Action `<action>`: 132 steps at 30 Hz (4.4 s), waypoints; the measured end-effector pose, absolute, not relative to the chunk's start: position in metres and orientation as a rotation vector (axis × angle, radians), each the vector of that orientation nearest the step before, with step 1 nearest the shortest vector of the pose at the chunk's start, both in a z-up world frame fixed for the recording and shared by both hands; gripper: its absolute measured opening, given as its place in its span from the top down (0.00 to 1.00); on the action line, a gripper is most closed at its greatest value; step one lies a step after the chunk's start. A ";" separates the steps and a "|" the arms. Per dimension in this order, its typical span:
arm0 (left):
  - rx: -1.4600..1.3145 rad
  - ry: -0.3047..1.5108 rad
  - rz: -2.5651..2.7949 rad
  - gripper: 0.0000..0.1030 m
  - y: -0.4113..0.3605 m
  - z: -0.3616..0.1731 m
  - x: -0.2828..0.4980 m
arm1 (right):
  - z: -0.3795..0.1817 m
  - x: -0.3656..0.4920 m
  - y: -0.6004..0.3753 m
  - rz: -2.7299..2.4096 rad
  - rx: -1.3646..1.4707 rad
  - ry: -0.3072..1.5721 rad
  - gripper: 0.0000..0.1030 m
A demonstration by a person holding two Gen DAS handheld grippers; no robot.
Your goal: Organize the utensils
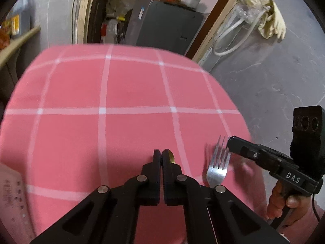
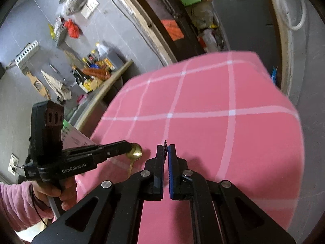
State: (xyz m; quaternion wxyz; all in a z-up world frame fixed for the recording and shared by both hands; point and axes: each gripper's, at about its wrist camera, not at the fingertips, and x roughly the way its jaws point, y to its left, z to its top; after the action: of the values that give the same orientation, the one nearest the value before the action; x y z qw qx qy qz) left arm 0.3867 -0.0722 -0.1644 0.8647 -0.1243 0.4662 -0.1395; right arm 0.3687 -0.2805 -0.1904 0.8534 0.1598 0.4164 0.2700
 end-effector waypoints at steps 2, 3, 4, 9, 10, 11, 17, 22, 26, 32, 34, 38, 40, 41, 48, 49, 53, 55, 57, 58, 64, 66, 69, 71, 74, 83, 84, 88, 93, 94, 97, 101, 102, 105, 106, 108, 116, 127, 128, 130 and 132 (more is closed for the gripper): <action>-0.228 0.933 -0.269 0.98 -0.072 -0.150 0.376 | -0.175 0.359 -0.285 0.550 0.346 0.833 0.97; -0.213 0.915 -0.258 0.98 -0.072 -0.144 0.372 | -0.166 0.352 -0.286 0.537 0.348 0.805 0.98; -0.202 0.898 -0.245 0.98 -0.071 -0.139 0.368 | -0.157 0.347 -0.288 0.525 0.346 0.780 0.98; -0.146 0.782 -0.181 0.98 -0.064 -0.108 0.342 | -0.106 0.314 -0.287 0.443 0.289 0.657 0.98; -0.139 0.763 -0.174 0.98 -0.060 -0.102 0.340 | -0.099 0.309 -0.287 0.432 0.282 0.640 0.98; -0.133 0.748 -0.172 0.98 -0.058 -0.096 0.337 | -0.090 0.304 -0.286 0.418 0.275 0.623 0.98; -0.103 0.698 -0.159 0.98 -0.050 -0.069 0.330 | -0.048 0.279 -0.277 0.337 0.218 0.564 0.98; -0.097 0.675 -0.166 0.98 -0.038 -0.051 0.321 | -0.023 0.259 -0.268 0.298 0.206 0.529 0.98; -0.092 0.649 -0.170 0.98 -0.024 -0.035 0.313 | -0.005 0.246 -0.260 0.274 0.205 0.504 0.98; -0.115 0.604 -0.168 0.98 0.007 -0.005 0.304 | 0.029 0.228 -0.241 0.261 0.180 0.443 0.98; -0.125 0.584 -0.162 0.98 0.019 0.006 0.303 | 0.041 0.222 -0.237 0.255 0.166 0.421 0.98; -0.132 0.521 -0.144 0.98 0.047 0.035 0.300 | 0.062 0.216 -0.228 0.252 0.134 0.397 0.98; -0.130 0.497 -0.135 0.98 0.060 0.048 0.298 | 0.069 0.218 -0.219 0.264 0.125 0.388 0.98; -0.128 0.485 -0.129 0.98 0.066 0.054 0.296 | 0.071 0.219 -0.215 0.271 0.123 0.384 0.98; -0.063 0.411 -0.041 0.98 0.110 0.083 0.284 | 0.083 0.234 -0.161 0.371 0.080 0.350 0.98; -0.055 0.407 -0.028 0.98 0.114 0.083 0.282 | 0.083 0.237 -0.150 0.389 0.069 0.346 0.98; -0.060 0.418 0.009 0.98 0.132 0.075 0.278 | 0.079 0.248 -0.112 0.454 0.028 0.340 0.98; -0.062 0.421 0.021 0.98 0.137 0.066 0.275 | 0.075 0.252 -0.091 0.479 -0.007 0.340 0.98; -0.061 0.423 0.033 0.98 0.140 0.056 0.272 | 0.071 0.256 -0.074 0.495 -0.047 0.345 0.98; -0.056 0.424 0.038 0.98 0.140 0.053 0.272 | 0.069 0.257 -0.067 0.500 -0.065 0.349 0.98; 0.034 0.391 0.052 0.98 0.132 0.041 0.263 | 0.060 0.258 -0.037 0.534 -0.179 0.375 0.98; 0.066 0.381 0.052 0.98 0.127 0.040 0.262 | 0.058 0.258 -0.034 0.547 -0.182 0.394 0.98; 0.098 0.381 0.048 0.98 0.122 0.036 0.260 | 0.054 0.260 -0.032 0.560 -0.176 0.419 0.98; 0.110 0.388 0.040 0.98 0.120 0.031 0.258 | 0.050 0.259 -0.030 0.570 -0.167 0.437 0.98; 0.081 0.395 0.005 0.97 0.122 0.023 0.253 | 0.041 0.259 -0.029 0.583 -0.156 0.463 0.98; 0.001 0.469 -0.050 0.95 0.127 0.000 0.247 | 0.015 0.261 -0.035 0.607 -0.064 0.531 0.97; -0.008 0.479 -0.058 0.95 0.128 -0.001 0.248 | 0.015 0.261 -0.036 0.606 -0.057 0.532 0.97; -0.078 0.515 -0.091 0.94 0.135 -0.005 0.246 | 0.015 0.258 -0.040 0.597 -0.031 0.526 0.89; -0.152 0.516 -0.119 0.93 0.143 -0.004 0.238 | 0.020 0.247 -0.051 0.561 0.017 0.493 0.73; -0.157 0.517 -0.123 0.93 0.143 -0.004 0.237 | 0.021 0.245 -0.053 0.554 0.023 0.487 0.72; -0.173 0.507 -0.136 0.91 0.143 0.000 0.230 | 0.026 0.233 -0.062 0.516 0.047 0.451 0.62; -0.196 0.484 -0.156 0.69 0.139 0.006 0.219 | 0.034 0.220 -0.077 0.458 0.088 0.414 0.54; -0.203 0.472 -0.162 0.65 0.137 0.008 0.214 | 0.035 0.216 -0.081 0.444 0.097 0.403 0.52; -0.200 0.454 -0.168 0.58 0.130 0.013 0.205 | 0.040 0.203 -0.095 0.400 0.116 0.376 0.46; -0.201 0.453 -0.170 0.56 0.127 0.015 0.201 | 0.041 0.198 -0.100 0.384 0.122 0.370 0.43; -0.207 0.445 -0.171 0.50 0.123 0.018 0.194 | 0.044 0.188 -0.109 0.359 0.132 0.358 0.37; -0.190 0.393 -0.151 0.19 0.098 0.028 0.156 | 0.050 0.146 -0.155 0.261 0.146 0.332 0.05; -0.195 0.381 -0.122 0.01 0.061 0.026 0.102 | 0.049 0.081 -0.194 0.219 0.096 0.316 0.01; -0.188 0.379 -0.118 0.01 0.057 0.024 0.096 | 0.048 0.075 -0.196 0.216 0.091 0.313 0.01; -0.173 0.378 -0.111 0.01 0.052 0.022 0.085 | 0.046 0.062 -0.200 0.211 0.084 0.311 0.01; -0.155 0.383 -0.112 0.01 0.047 0.019 0.075 | 0.044 0.052 -0.203 0.207 0.086 0.312 0.01</action>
State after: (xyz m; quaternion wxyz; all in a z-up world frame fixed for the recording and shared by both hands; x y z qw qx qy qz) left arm 0.0754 0.0473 0.0193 0.9772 -0.0770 0.1899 -0.0554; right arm 0.0519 -0.2033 0.0437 0.9816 0.0426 0.1549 0.1030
